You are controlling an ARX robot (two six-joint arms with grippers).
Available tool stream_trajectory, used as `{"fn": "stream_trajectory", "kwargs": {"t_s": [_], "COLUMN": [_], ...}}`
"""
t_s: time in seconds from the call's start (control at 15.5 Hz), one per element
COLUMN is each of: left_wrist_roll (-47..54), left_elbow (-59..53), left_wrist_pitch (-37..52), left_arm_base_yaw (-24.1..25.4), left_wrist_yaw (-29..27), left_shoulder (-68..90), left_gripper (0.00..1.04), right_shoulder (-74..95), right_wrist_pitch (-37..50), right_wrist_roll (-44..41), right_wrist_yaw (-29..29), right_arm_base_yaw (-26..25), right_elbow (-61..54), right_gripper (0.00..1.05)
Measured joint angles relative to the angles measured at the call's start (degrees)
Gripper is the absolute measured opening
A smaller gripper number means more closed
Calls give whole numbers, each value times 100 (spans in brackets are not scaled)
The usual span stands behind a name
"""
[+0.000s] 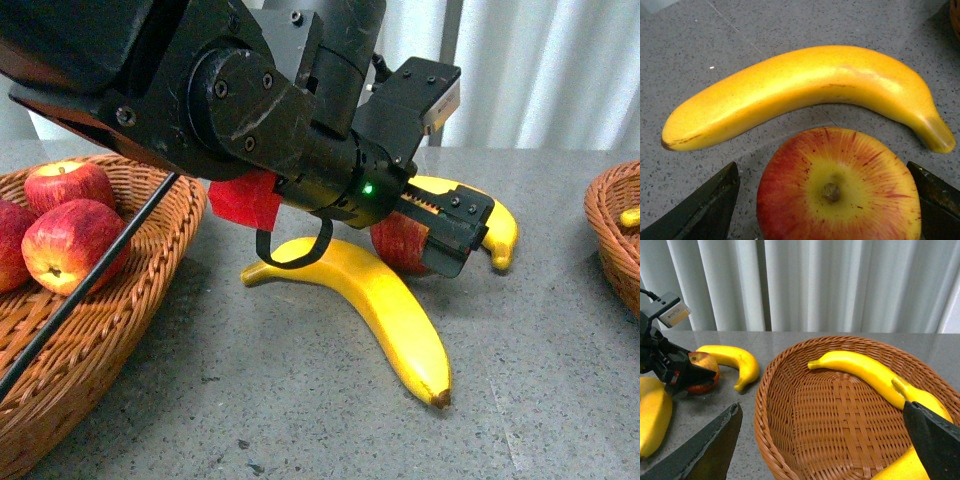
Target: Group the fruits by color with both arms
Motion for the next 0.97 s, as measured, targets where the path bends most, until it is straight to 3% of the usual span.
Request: {"fn": "stream_trajectory", "kwargs": {"t_s": [0.19,0.32,0.65,0.84,0.97], "left_wrist_roll": [-79,-79,-282,-269,-472], "left_elbow": [109,103,-894,-1871,-3001], "left_wrist_pitch": [46,105,675,1119,1067], "left_arm_base_yaw": [55,55,90,278,828], "left_wrist_yaw": [122,131,-37,-1167,-2181], "left_shoulder": [170,175,-1257,-2986,-4148], "left_gripper": [96,74,71,71,71], "right_shoulder": [0,0,0,0,0], "right_wrist_pitch": [2,2,2,4,0], "right_wrist_roll": [0,0,0,0,0], "right_wrist_yaw": [0,0,0,0,0], "right_arm_base_yaw": [0,0,0,0,0], "right_elbow": [0,0,0,0,0], "right_gripper": [98,98,98,98,98]}}
